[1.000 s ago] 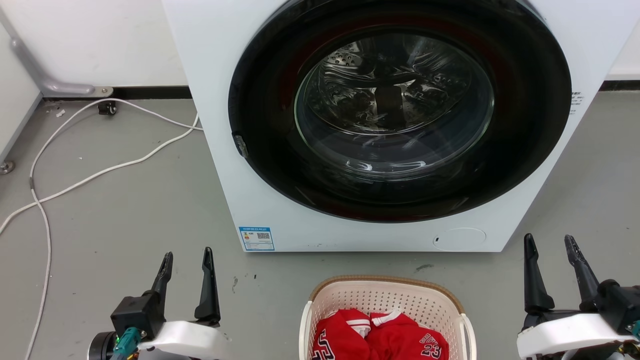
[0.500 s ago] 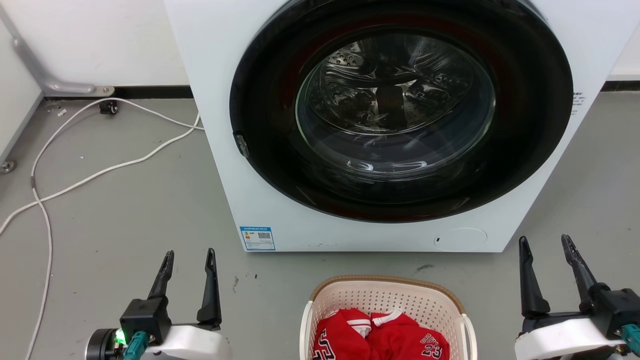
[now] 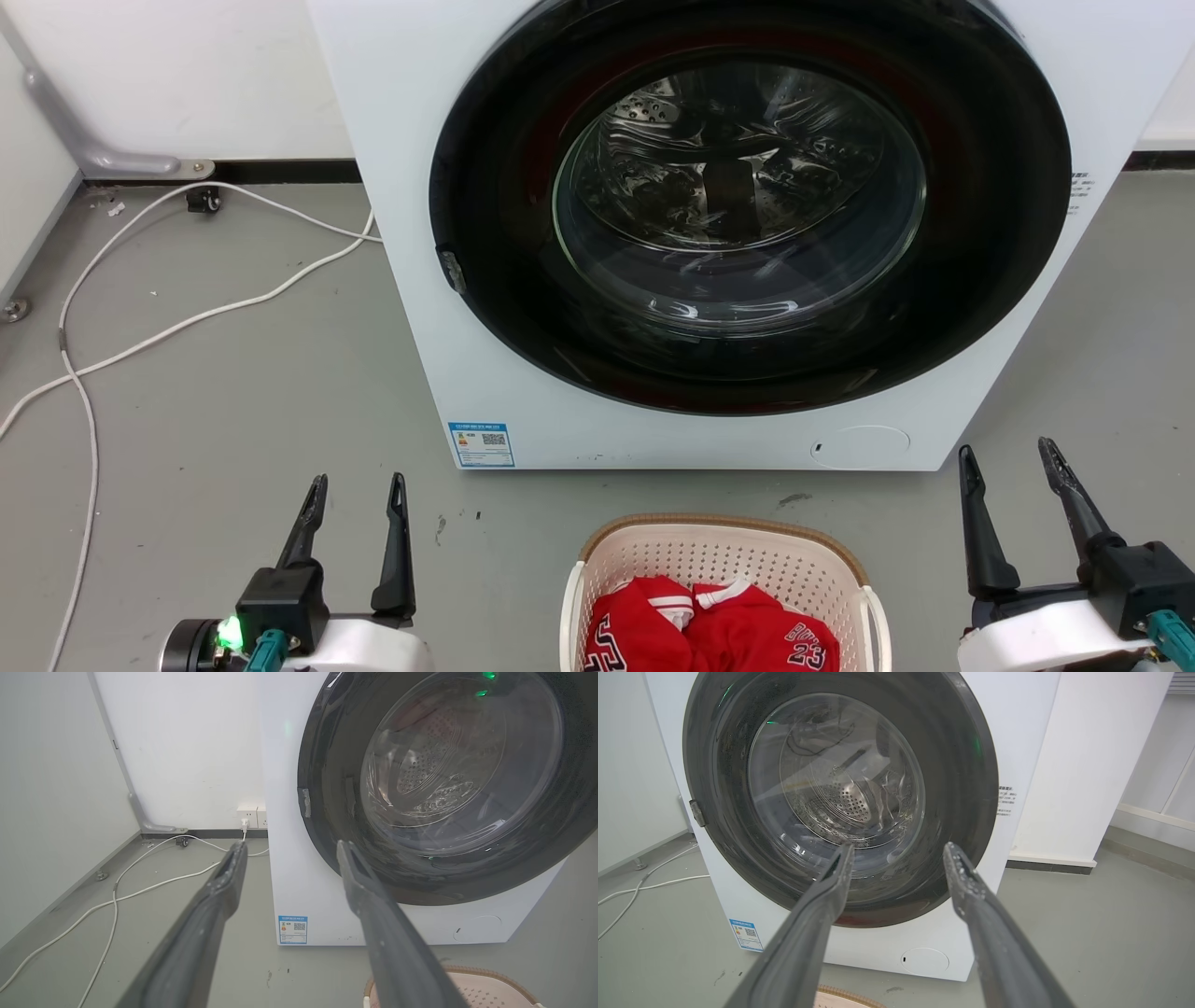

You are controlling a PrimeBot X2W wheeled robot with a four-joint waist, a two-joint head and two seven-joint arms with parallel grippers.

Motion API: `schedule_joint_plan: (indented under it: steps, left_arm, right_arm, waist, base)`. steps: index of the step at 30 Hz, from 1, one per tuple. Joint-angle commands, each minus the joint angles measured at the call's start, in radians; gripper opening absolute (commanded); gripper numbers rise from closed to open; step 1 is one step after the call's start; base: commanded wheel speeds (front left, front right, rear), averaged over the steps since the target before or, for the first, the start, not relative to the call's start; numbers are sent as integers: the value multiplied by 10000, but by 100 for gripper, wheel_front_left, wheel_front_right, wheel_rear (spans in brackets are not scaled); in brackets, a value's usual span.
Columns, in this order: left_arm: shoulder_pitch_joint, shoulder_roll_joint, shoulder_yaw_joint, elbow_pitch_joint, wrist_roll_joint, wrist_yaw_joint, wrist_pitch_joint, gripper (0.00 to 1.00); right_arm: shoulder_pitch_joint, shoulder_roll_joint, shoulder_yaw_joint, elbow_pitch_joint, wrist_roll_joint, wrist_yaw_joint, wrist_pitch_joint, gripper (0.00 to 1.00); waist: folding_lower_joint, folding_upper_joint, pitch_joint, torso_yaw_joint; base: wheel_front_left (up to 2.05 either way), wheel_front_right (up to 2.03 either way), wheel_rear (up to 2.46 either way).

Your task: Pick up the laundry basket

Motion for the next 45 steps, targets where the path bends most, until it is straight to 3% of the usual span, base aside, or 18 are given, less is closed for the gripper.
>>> schedule_joint_plan:
  steps: [1, 18, 26, 36, 45]
  left_arm:
    - [66, -13, 15, 23, -42, -18, -49, 100]
    - [68, -14, 3, 117, -142, 26, -40, 100]
    - [-399, -13, -355, 718, -63, -319, -40, 100]
    - [-1438, -12, -928, 2525, -296, -767, -38, 100]
    - [-3137, 77, -1203, 4789, -328, -1128, -38, 100]
  right_arm:
    - [90, -37, 4, -1, -8, -3, -21, 100]
    - [98, -35, 32, 81, 84, -3, -21, 100]
    - [-137, -34, -122, 719, -100, -3, -20, 100]
    - [-893, -27, -388, 2349, -491, -5, -18, 100]
    - [-2262, -27, -236, 3953, -906, -5, -20, 100]
  waist:
    - [0, 0, 0, -4]
    - [0, 0, 8, -84]
    - [0, 0, 236, -209]
    - [0, 0, 1190, -557]
    - [0, 0, 2764, -837]
  base:
    - [0, 0, 0]
    - [0, 0, 0]
    - [0, 0, 0]
    - [0, 0, 0]
    - [0, 0, 0]
